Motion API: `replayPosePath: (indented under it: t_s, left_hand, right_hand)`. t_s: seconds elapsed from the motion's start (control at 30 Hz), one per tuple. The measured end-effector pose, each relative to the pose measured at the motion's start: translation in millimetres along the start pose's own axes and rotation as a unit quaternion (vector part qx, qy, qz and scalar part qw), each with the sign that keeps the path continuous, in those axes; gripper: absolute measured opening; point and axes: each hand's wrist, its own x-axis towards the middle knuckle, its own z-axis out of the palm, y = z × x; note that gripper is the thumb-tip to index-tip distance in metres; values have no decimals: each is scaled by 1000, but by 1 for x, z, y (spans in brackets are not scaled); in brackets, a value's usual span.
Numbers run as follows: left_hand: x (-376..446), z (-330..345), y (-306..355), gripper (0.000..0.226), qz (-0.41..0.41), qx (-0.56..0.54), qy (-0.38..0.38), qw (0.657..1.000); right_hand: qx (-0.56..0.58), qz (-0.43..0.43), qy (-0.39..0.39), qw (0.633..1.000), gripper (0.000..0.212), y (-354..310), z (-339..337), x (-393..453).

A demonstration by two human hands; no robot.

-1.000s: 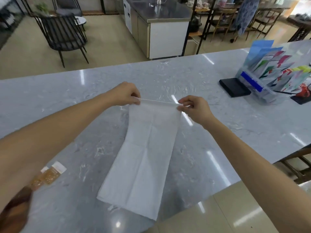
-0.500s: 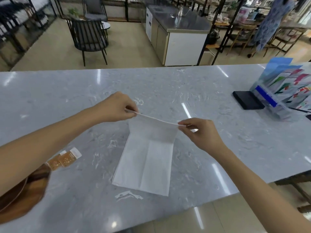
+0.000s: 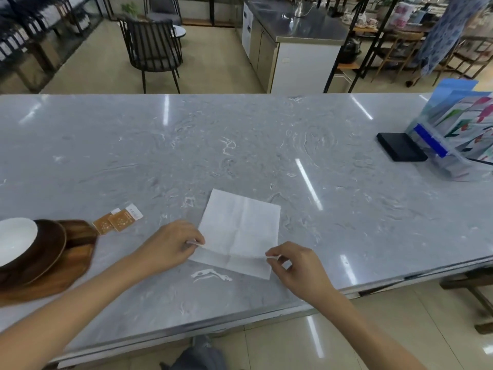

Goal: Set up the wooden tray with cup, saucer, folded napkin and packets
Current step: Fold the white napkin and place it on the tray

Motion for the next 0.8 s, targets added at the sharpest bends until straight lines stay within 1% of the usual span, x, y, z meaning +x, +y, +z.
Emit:
replayPosePath:
  t_s: [0.1,0.2,0.3,0.43,0.47,0.53,0.57,0.63,0.67,0.7,0.8]
  left_hand:
    - [-18,19,-4,19,2,6,-9,1000]
    - [-31,32,-8,15,-16,-1,7,1000]
    - [-37,37,-12,15,-32,3,12,999]
    - [-39,37,-12,15,-41,29,-9,999]
    - [-37,35,-10,18,-42,43,-9,998]
    - [-28,32,-4,35,-43,72,11,996]
    - [-20,32,1,39,-35,76,25,996]
    - [2,39,11,37,-9,84,38,996]
    - [16,46,14,37,-6,88,19,996]
    - [31,54,17,42,-10,95,-9,995]
    - [76,72,13,61,-35,140,-84,986]
  right_hand:
    - [-21,0,-27,999,10,3,17,-17]
    - [-33,-2,-34,999,6,5,30,-30]
    - [-38,5,-36,999,9,5,34,-37]
    - [-31,21,-37,999,12,3,33,-39]
    - [-37,25,-36,998,12,2,33,-38]
    - [-58,29,-17,998,15,1,35,-31]
    - [-67,28,3,997,16,0,37,-25]
    - [-86,19,42,995,19,-4,42,-7]
    - [-102,20,51,993,25,-5,46,5]
    - [-121,29,47,991,34,-6,50,17]
    - [-158,79,-3,984,55,-1,62,54]
